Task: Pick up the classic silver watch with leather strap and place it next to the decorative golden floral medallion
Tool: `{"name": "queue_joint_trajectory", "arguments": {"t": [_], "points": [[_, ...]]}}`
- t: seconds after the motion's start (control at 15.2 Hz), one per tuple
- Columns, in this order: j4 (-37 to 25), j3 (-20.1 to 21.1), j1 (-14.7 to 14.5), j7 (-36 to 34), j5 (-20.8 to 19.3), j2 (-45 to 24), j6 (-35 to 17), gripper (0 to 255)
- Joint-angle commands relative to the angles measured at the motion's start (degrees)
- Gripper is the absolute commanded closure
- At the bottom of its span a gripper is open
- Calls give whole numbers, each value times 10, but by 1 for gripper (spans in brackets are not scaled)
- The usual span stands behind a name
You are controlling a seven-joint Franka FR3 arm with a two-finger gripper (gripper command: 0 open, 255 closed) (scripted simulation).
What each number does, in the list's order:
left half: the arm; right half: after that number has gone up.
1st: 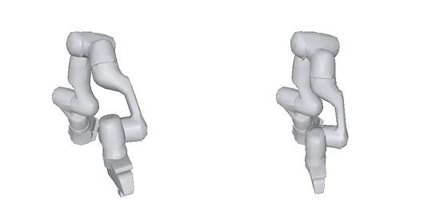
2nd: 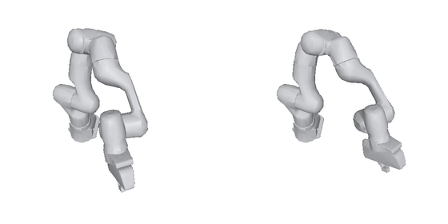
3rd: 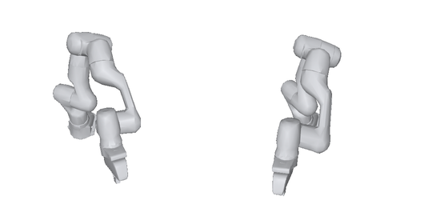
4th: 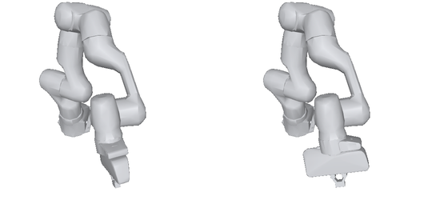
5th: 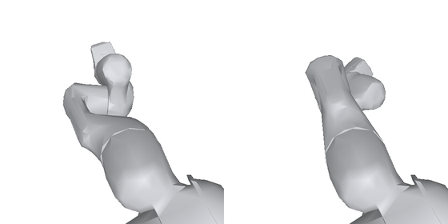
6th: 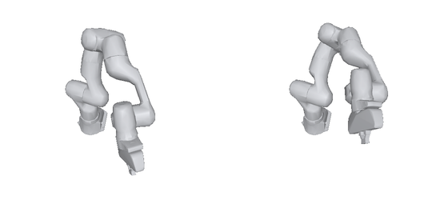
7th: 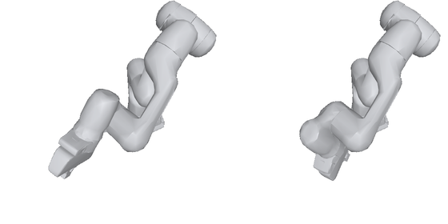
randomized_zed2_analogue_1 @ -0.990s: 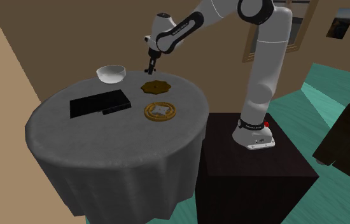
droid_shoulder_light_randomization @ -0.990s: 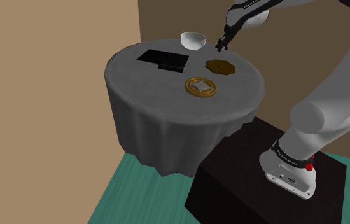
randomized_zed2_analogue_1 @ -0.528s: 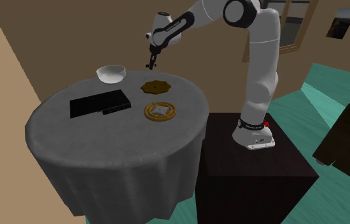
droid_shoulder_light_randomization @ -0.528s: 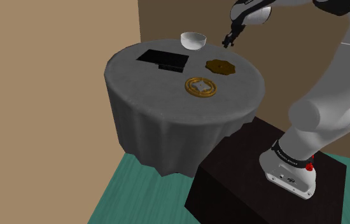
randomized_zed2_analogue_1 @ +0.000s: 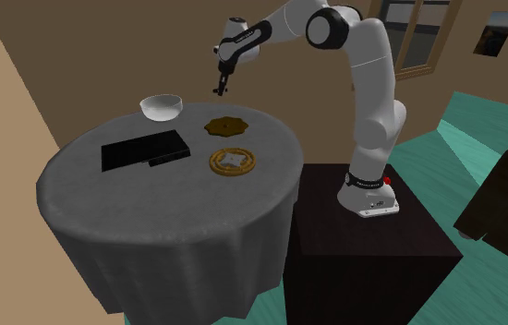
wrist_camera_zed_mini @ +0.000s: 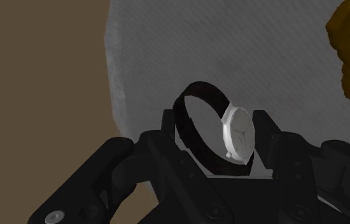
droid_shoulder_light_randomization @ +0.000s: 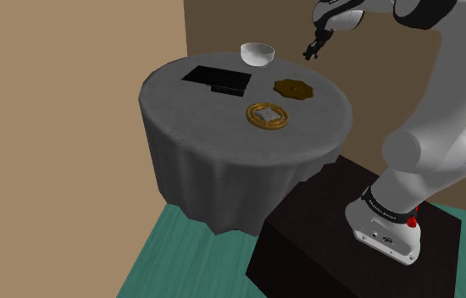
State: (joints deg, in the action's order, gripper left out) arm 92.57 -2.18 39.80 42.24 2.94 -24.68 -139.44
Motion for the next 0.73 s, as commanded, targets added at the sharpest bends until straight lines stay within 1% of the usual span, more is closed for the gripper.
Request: {"name": "queue_joint_trajectory", "arguments": {"t": [0.0, 0.66], "points": [[1, 1, 1, 2, 1, -8, -10, 255], [30, 3, 2, 6, 5, -41, -72, 255]]}}
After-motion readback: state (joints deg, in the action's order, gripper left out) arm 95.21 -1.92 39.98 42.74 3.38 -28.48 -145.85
